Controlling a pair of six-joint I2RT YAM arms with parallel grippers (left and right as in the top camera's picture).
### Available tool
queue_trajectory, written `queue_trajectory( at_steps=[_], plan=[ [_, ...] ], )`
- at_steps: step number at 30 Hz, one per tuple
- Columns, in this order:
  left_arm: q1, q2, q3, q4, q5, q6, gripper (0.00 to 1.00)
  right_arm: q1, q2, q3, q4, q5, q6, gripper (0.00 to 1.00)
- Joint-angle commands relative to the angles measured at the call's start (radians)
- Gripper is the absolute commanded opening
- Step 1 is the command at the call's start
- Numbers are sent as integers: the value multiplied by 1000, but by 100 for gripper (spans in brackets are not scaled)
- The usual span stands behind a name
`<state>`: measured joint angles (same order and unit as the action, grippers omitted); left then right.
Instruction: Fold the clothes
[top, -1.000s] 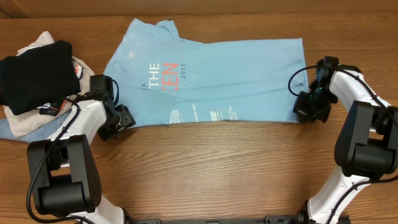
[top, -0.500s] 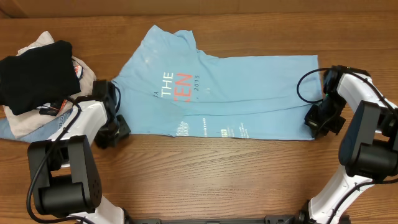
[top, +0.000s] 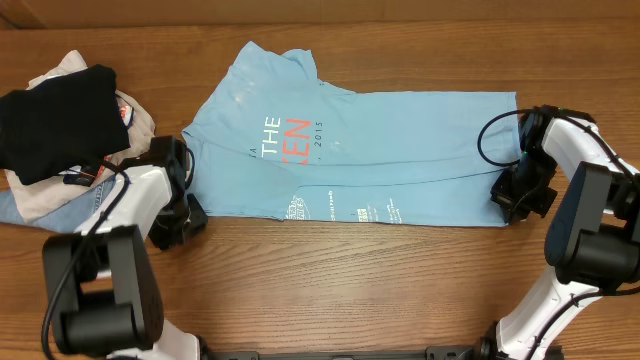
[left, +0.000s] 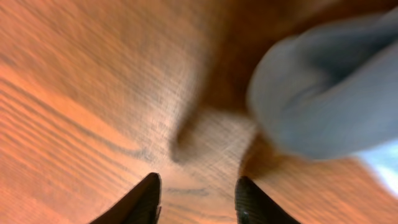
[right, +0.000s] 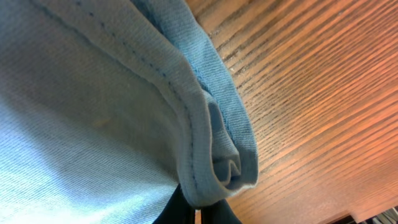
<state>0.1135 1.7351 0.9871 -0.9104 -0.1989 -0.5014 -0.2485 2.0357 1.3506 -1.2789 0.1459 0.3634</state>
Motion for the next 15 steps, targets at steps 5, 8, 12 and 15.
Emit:
queue_trajectory(
  at_steps=[5,8,12,15],
  plan=[
    [4,-87,-3,87,-10,-18,52,-6,4,-4,17,14,8,4],
    [4,-84,-4,105,1,5,51,-6,4,-4,19,14,8,4],
    [4,-77,-4,106,1,8,45,-6,4,-4,24,14,8,4],
    [4,-71,-11,119,1,8,44,-6,4,-4,25,14,8,4]
  ],
)
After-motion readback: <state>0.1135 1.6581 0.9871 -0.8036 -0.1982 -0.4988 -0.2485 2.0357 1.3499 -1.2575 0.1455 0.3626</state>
